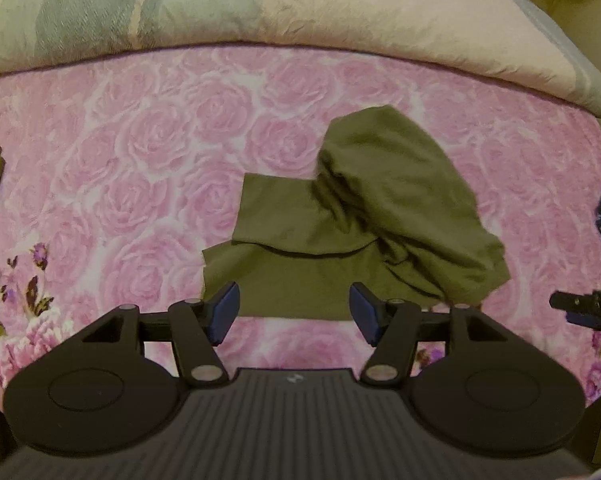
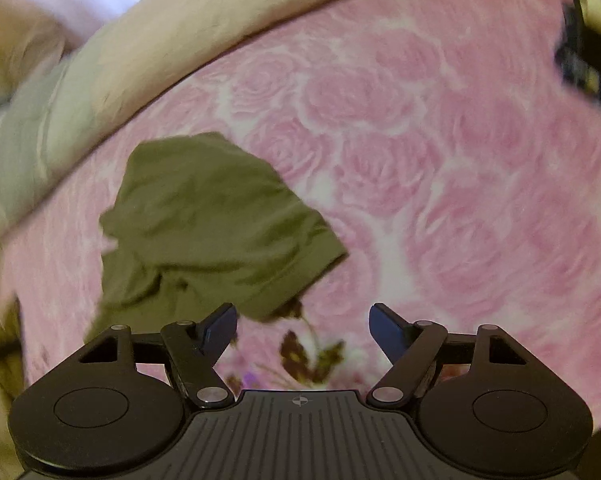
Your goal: Fold clothes
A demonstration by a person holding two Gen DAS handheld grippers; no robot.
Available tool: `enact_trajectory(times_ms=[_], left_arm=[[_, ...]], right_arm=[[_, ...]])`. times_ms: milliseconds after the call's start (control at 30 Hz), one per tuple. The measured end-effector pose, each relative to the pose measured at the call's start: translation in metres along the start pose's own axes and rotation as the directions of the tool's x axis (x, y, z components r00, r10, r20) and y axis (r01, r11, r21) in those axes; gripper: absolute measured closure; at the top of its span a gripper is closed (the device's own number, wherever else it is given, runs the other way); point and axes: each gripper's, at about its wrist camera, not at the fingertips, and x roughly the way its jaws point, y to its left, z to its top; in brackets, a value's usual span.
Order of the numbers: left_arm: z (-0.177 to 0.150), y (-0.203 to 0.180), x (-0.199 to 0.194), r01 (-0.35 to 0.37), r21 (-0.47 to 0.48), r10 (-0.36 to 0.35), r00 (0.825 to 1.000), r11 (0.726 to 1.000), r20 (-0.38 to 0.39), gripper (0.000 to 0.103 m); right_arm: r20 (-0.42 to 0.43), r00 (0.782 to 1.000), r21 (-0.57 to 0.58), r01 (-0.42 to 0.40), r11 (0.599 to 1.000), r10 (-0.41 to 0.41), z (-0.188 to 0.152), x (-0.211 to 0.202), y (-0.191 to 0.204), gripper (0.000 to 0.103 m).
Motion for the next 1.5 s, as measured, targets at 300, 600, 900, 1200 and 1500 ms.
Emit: enact_trajectory(times_ms=[300,600,900,1200,1500], left_arm=[[0.014,0.038,0.08,0.03,0.014,-0.03,1.0,0.999,-0.007,0.047],[0.032,0.067,0.106,0.016,0.011,-0.016,1.0,1.0,0.002,0.05],[0.052,0.057,0.127,0.088,0.114,-0.09,0.996,0.99,0.015,0.05],[0.085,0.011,0.183,0.211,0.31,-0.215,0.976,0.927,-0.021,0.048],[0.092,-0.011,0.238,0.35,0.179,-0.323,0.932,0.92,-0.163,0.101]], right_arm=[[0.134,0.991,0.047,0.005,0.999,-0.011,0.012,0.086,-0.032,0.04],[0.165,0.986,-0.084,-0.02,0.996,0.033,0.002,0.098,-0.019,0.099],[0.289,0.924,-0.11,0.291,0.95,-0.249,-0.004,-0.044,-0.086,0.1],[0.283,0.853,-0.031,0.466,0.884,-0.439,0.004,-0.061,-0.128,0.099],[0.262,0.856,-0.066,0.476,0.877,-0.445,0.015,-0.05,-0.132,0.099]])
